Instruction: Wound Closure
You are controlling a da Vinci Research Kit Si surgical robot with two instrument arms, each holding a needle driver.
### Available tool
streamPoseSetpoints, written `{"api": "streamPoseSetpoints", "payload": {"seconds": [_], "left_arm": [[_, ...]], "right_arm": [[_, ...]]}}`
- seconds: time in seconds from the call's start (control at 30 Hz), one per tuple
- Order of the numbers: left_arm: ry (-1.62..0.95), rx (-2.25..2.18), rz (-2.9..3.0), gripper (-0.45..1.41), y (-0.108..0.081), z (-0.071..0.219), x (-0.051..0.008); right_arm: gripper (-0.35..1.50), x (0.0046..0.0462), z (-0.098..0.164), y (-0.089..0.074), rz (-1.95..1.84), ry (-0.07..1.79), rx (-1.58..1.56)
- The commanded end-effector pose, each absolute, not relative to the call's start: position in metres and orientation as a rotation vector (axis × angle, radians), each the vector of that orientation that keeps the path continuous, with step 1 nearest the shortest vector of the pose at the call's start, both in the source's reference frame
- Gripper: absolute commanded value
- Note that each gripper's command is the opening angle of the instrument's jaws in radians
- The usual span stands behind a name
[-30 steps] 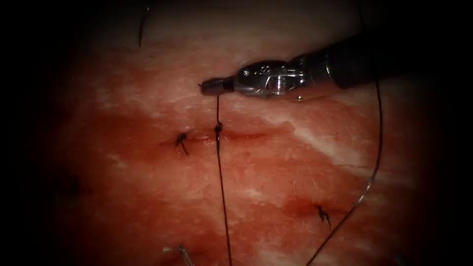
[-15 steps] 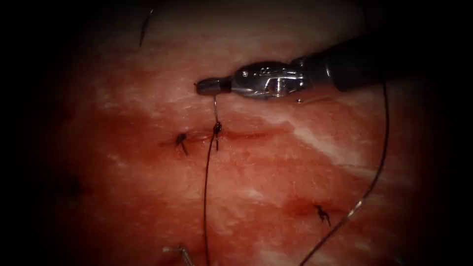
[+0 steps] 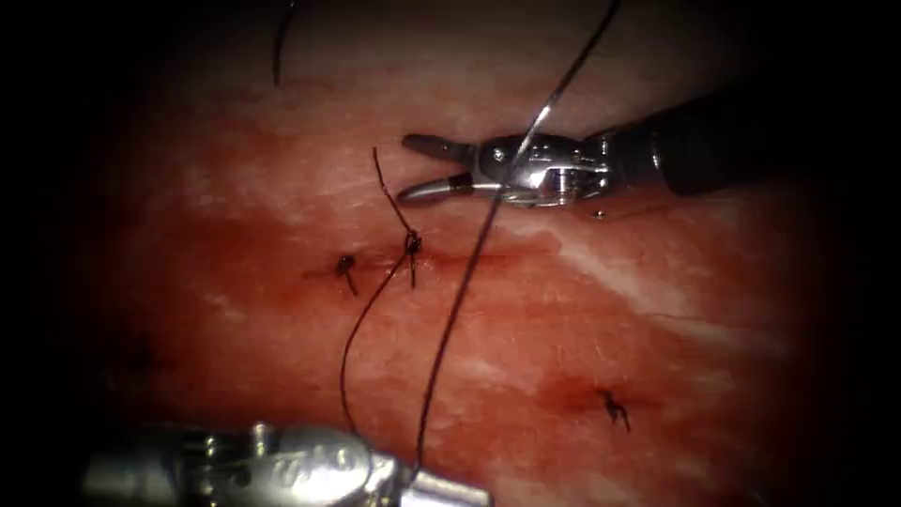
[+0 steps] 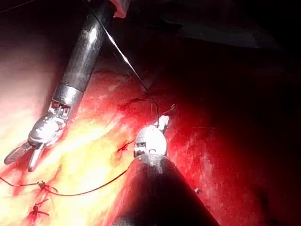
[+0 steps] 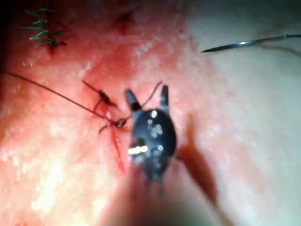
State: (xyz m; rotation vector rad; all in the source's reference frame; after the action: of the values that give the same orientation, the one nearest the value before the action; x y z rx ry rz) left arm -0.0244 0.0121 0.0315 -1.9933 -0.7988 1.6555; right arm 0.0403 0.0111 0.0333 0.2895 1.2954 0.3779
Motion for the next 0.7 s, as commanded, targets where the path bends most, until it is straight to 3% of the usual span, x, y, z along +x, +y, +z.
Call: {"api": "streamPoseSetpoints", "payload": {"seconds": [0.03,0.43,0.7], "left_arm": [[-0.813,-2.0,1.643,-0.45,0.013,0.032,-0.0249],[-0.938,-2.148,1.393,-0.45,0.022,0.03,-0.0258],[-0.927,-2.175,1.321,-0.45,0.029,0.032,-0.0245]], "right_arm": [[1.04,0.0419,0.033,0.01,0.368,1.3,0.288],[1.04,0.0474,0.034,0.005,0.283,1.349,0.321],[1.03,0.0479,0.034,0.002,0.189,1.395,0.372]]}}
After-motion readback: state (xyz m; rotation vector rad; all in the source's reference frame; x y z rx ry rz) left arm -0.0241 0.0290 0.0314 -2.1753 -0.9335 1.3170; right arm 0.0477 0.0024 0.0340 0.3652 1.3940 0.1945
